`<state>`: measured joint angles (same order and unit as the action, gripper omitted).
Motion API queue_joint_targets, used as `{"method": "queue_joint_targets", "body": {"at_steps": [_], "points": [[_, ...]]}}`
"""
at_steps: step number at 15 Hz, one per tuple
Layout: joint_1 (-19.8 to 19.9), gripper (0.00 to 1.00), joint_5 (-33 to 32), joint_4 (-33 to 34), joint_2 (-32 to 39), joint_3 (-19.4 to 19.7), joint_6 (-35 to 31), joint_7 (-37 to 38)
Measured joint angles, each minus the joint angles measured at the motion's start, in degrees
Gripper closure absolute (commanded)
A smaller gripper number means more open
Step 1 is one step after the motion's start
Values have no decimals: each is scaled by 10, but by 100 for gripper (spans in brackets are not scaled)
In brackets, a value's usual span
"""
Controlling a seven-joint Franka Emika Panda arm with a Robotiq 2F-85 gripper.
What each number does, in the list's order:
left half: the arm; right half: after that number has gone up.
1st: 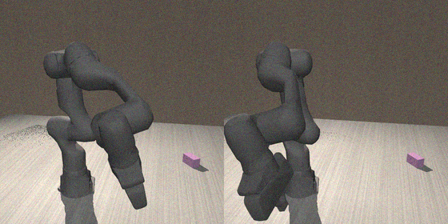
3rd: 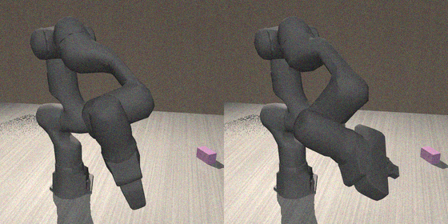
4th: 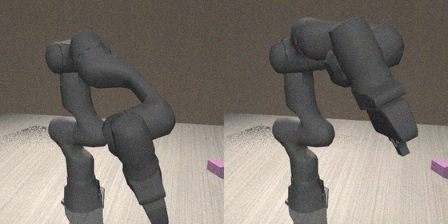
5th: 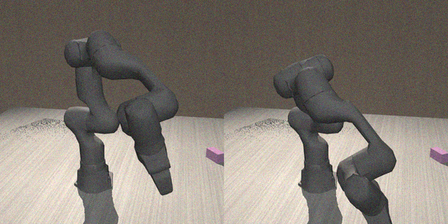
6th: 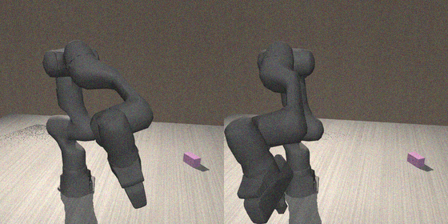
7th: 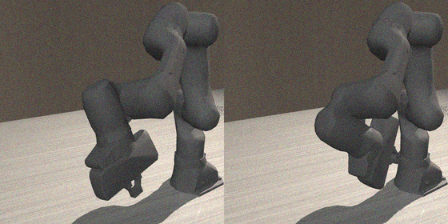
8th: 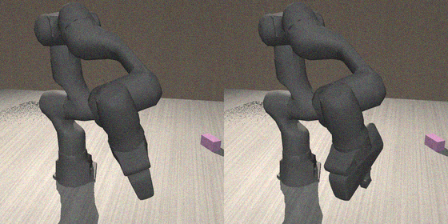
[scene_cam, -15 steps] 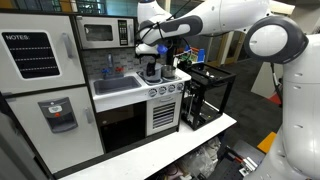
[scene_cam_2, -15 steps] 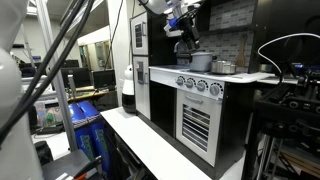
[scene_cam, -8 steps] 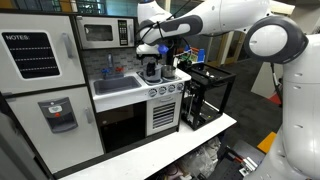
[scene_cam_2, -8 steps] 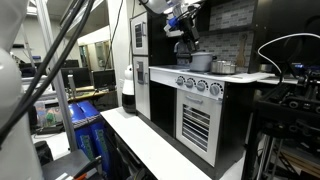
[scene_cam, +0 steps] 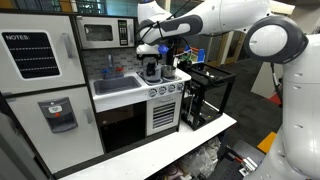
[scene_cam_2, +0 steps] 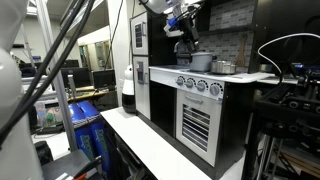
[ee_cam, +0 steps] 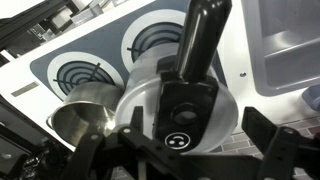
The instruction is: Remove the lid from the pot and put it in the sink
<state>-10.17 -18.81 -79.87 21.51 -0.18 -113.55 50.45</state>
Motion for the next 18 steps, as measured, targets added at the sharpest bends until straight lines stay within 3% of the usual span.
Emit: {"method": "queue_joint_targets", "body": {"at_steps": [13, 14, 15, 17, 18], "points": [[0, 0, 0, 0, 0, 1, 12, 0], [0, 4, 0, 0, 0, 1, 12, 0], [0, 28, 1, 0, 0, 1, 13, 0], [0, 31, 1, 0, 0, 1, 13, 0], [0, 37, 1, 0, 0, 1, 13, 0]]}}
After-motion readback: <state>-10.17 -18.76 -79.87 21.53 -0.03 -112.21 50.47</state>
